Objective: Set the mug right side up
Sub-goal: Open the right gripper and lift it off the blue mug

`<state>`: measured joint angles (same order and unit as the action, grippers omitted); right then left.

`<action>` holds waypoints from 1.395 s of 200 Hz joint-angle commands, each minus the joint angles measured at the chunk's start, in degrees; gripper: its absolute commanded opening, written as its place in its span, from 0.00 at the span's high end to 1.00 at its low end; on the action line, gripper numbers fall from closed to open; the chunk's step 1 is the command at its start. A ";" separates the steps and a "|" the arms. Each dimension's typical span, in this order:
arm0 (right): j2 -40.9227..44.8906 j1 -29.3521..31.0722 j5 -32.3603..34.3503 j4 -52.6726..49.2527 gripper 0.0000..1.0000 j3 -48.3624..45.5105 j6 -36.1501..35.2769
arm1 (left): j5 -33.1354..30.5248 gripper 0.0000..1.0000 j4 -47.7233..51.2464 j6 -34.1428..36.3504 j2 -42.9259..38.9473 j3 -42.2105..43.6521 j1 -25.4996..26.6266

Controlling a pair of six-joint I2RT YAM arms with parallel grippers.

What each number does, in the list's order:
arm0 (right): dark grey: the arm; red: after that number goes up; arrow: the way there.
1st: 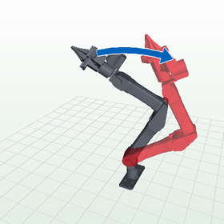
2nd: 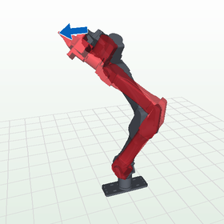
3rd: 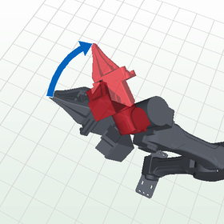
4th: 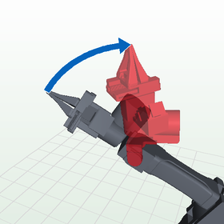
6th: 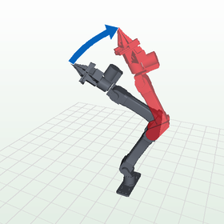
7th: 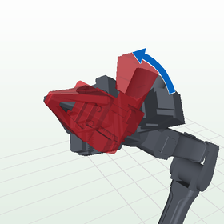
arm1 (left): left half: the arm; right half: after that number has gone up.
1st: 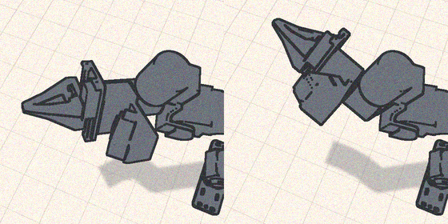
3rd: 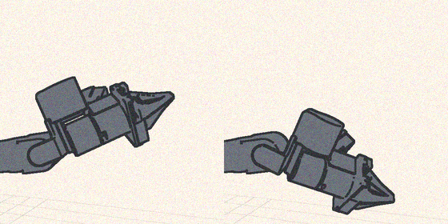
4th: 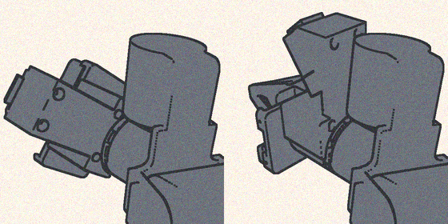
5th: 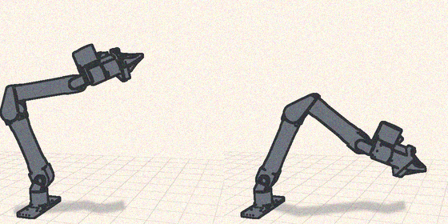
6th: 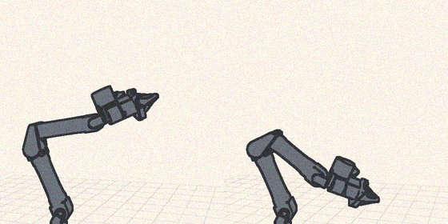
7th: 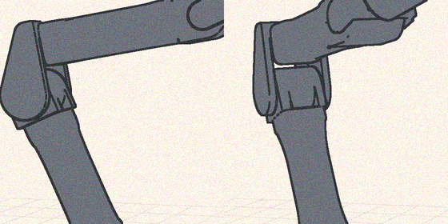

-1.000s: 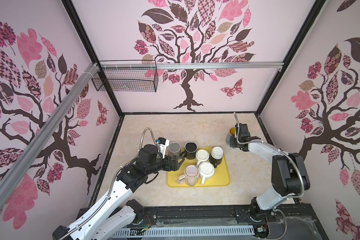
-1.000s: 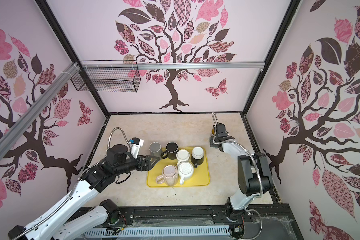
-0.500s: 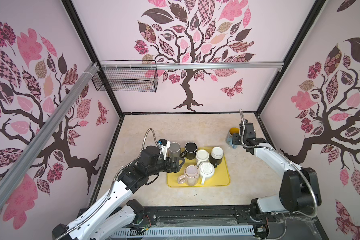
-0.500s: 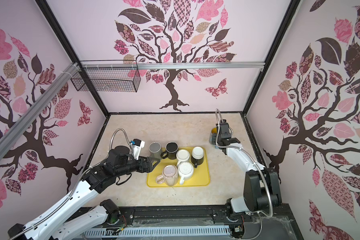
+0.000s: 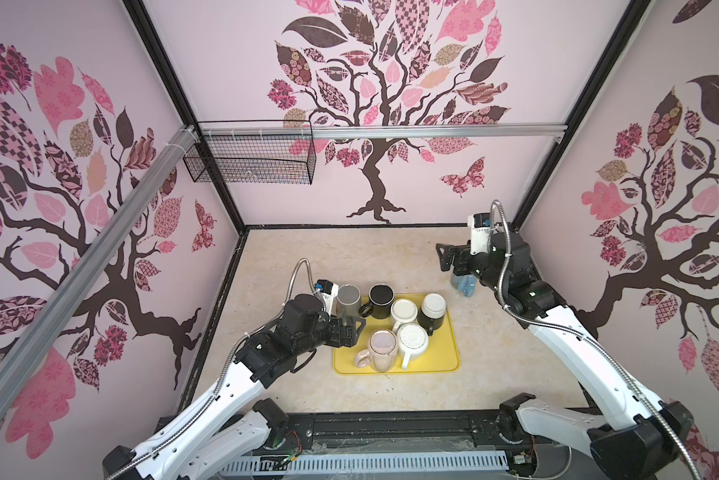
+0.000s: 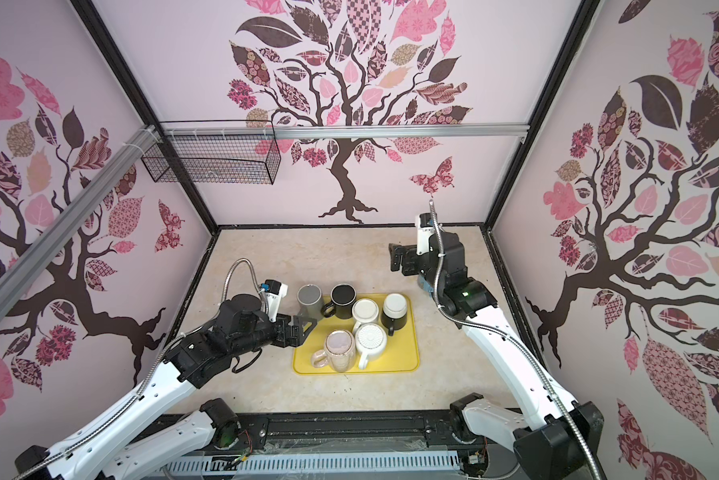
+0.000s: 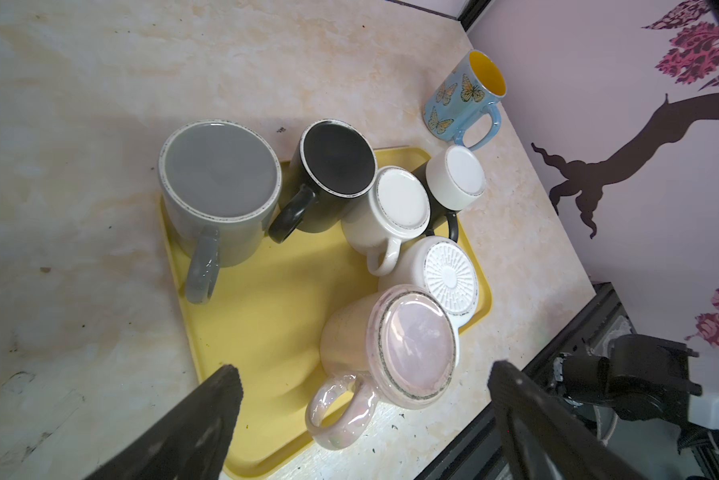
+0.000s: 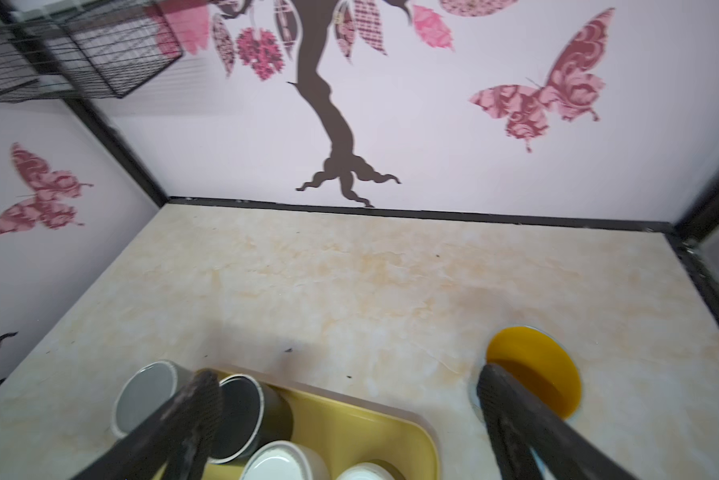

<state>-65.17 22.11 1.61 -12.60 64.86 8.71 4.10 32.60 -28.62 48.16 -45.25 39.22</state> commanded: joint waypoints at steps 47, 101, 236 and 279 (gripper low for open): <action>-3.95 -0.27 -8.14 -12.71 0.00 8.97 5.11 | -8.84 0.04 3.04 0.67 3.34 -2.60 0.15; 7.72 -2.81 -11.05 9.02 0.00 -5.96 25.10 | -10.89 0.04 1.65 0.53 4.39 -1.35 0.08; 5.46 1.88 -8.12 3.12 0.00 -11.79 15.69 | -18.77 0.12 -6.24 1.64 11.34 2.36 -0.67; 3.00 2.24 -7.00 2.98 0.14 -12.32 16.61 | -18.51 0.23 -10.25 3.02 14.82 3.03 -1.49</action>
<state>-61.67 24.01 -6.35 -11.57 51.42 25.67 -13.50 26.96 -27.31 61.84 -44.34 38.15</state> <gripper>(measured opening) 0.906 0.800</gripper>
